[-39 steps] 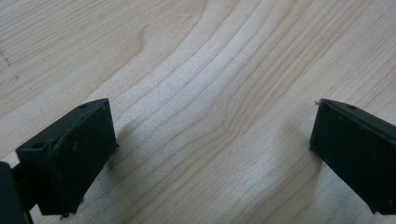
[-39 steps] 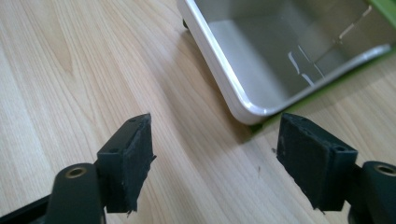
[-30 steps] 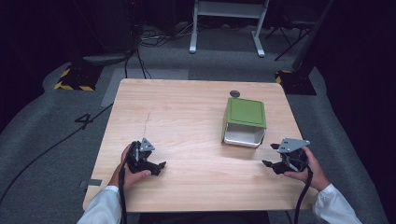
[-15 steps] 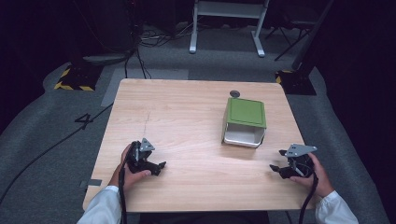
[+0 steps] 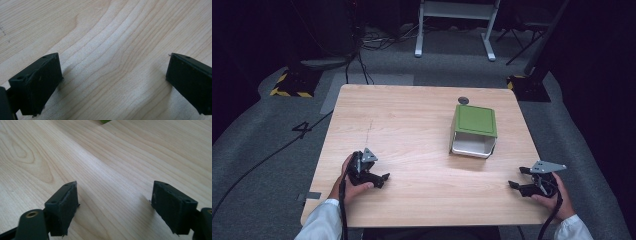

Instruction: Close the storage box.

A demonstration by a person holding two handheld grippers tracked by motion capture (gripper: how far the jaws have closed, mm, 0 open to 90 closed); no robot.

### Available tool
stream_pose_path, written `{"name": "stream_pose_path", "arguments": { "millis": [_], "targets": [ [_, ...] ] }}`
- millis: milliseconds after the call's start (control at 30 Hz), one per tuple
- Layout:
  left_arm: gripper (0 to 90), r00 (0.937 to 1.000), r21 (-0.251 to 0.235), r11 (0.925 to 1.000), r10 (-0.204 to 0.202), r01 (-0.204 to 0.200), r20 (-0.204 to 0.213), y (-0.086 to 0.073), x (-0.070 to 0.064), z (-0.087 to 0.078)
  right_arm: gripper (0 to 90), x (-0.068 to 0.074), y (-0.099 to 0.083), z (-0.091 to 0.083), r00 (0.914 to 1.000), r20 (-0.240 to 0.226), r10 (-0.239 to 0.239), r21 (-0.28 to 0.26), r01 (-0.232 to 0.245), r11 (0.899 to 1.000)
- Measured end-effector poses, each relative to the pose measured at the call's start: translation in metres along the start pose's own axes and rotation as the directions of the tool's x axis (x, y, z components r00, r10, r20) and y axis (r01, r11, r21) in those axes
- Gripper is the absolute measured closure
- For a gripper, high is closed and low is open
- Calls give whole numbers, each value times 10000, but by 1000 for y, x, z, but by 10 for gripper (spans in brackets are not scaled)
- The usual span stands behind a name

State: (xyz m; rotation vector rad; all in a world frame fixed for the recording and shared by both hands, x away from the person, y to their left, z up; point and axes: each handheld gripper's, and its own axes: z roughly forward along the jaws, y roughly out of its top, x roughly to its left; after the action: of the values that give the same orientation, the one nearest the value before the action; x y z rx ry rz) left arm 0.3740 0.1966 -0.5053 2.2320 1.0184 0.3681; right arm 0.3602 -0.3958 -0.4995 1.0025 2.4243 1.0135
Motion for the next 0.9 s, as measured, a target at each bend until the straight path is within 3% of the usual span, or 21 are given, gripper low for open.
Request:
{"name": "stream_pose_path", "arguments": {
  "millis": [67, 167, 900],
  "targets": [
    [4, 10000, -1, 10000, -2, 2, -2, 0, 0, 0, 202, -2, -5, -1, 9995, 6, 321, -162, -320, 9994],
    [4, 10000, -5, 10000, -52, 52, 5, 0, 0, 0, 202, -3, -8, -3, 9991, 109, 401, -307, -397, 9987],
    [4, 10000, -23, 10000, -6, 6, 0, -1, -1, 0, 192, -2, -8, -3, 9985, 235, 501, -328, -493, 9982]
  ]
}}
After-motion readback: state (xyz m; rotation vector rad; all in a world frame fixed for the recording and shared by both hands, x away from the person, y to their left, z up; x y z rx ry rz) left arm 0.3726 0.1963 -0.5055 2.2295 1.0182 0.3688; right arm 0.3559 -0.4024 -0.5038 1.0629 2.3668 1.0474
